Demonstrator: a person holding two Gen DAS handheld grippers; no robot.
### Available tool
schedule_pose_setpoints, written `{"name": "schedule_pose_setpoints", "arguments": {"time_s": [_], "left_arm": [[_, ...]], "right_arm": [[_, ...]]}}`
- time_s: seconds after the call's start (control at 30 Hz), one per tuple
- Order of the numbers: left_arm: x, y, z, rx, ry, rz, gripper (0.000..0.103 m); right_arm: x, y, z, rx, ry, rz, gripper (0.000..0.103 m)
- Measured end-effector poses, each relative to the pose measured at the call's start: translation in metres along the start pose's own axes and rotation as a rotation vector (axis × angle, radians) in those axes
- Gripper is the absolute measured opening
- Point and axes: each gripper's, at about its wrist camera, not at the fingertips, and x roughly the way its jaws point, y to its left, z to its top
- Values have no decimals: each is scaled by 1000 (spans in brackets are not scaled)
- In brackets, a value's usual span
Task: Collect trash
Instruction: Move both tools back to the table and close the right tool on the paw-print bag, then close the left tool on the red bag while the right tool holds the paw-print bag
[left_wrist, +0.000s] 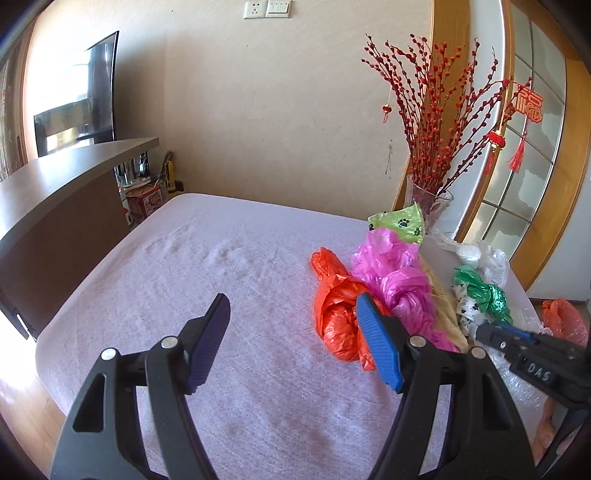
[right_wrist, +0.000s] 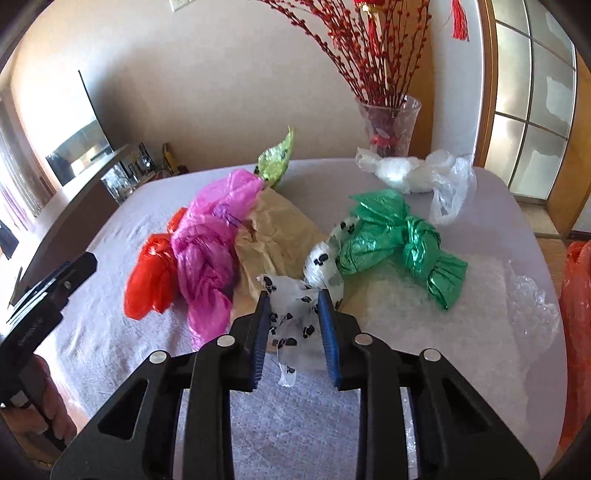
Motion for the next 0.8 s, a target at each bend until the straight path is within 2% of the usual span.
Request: {"name": "schedule_pose_setpoints", "arguments": {"time_s": [0.1,0.17,0.47,0.67,0.73,0.8], "left_arm": [[4,-2,-1,12,7,-6,70],[8,-7,-1,23,16,-16,70],[27,-33,-2,83,71,-65,65],[40,-48,-6,107,117,-75,59],[44,-53,-7,128,128,-64,53],[49,-57,-9,145,146,-52,40]], "right_arm": [[4,-7,-8,8,32,-20,8],[2,-10,-12,8,32,-21,5],[-42,-14,-14,27,-77,23,4],[-49,-13,-14,18,-89,13,4],[-48,-14,-15,20,-85,12,4],[-46,-15,-15,24,-81,13,4]]}}
